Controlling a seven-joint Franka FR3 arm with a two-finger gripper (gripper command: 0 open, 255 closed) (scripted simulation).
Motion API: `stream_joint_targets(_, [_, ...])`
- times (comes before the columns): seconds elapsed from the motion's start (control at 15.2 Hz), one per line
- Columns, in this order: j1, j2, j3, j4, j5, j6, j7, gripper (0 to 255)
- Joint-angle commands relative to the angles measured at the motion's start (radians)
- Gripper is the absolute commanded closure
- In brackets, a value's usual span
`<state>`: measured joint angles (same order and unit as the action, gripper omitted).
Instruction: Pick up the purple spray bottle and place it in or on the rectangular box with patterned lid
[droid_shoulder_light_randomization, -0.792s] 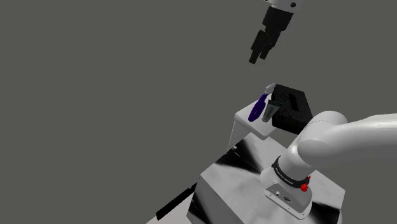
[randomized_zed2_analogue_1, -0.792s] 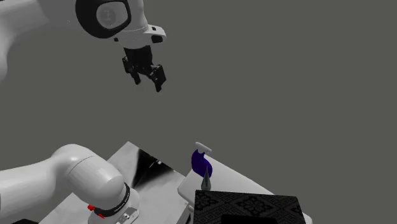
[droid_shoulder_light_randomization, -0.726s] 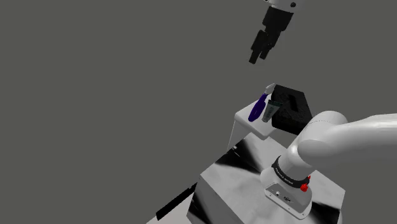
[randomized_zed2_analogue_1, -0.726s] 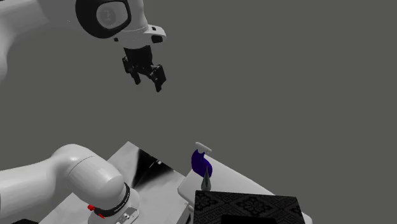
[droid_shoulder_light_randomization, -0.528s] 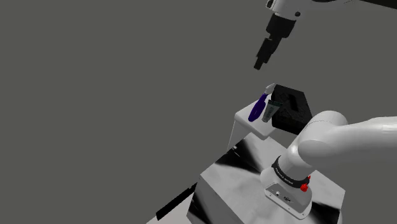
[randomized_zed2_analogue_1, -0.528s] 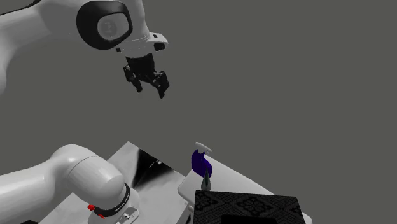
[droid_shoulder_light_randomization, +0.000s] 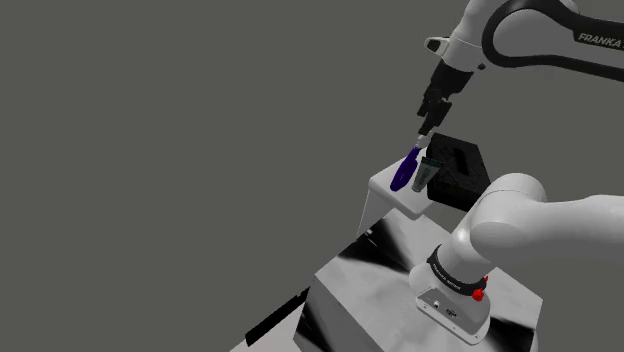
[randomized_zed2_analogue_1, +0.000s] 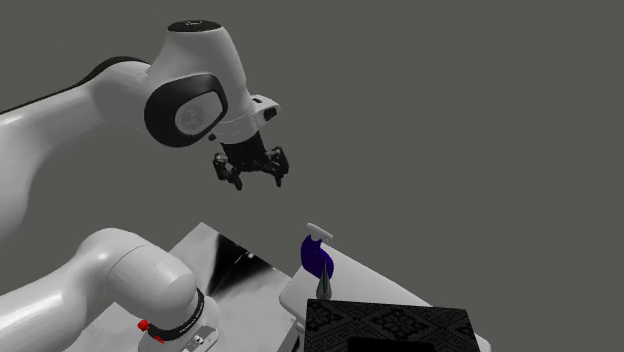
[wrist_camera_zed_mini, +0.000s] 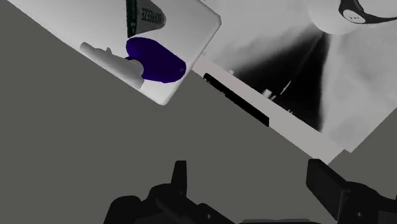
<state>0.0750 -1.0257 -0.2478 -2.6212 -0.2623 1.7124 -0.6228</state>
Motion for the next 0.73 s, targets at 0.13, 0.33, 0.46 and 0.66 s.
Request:
stream_joint_targets(0.13, [0.005,-0.04,-0.129,-0.073,-0.145,0.086,-0.231,0])
stream_joint_targets(0.33, [0.011,-0.037,-0.241,-0.104,-0.254,0.169,-0.399,0])
stream_joint_targets(0.46, [0.021,-0.018,-0.321,-0.112,-0.326,0.231,-0.508,0])
stream_joint_targets(0.66, [0.032,0.006,-0.384,-0.118,-0.378,0.288,-0.575,0])
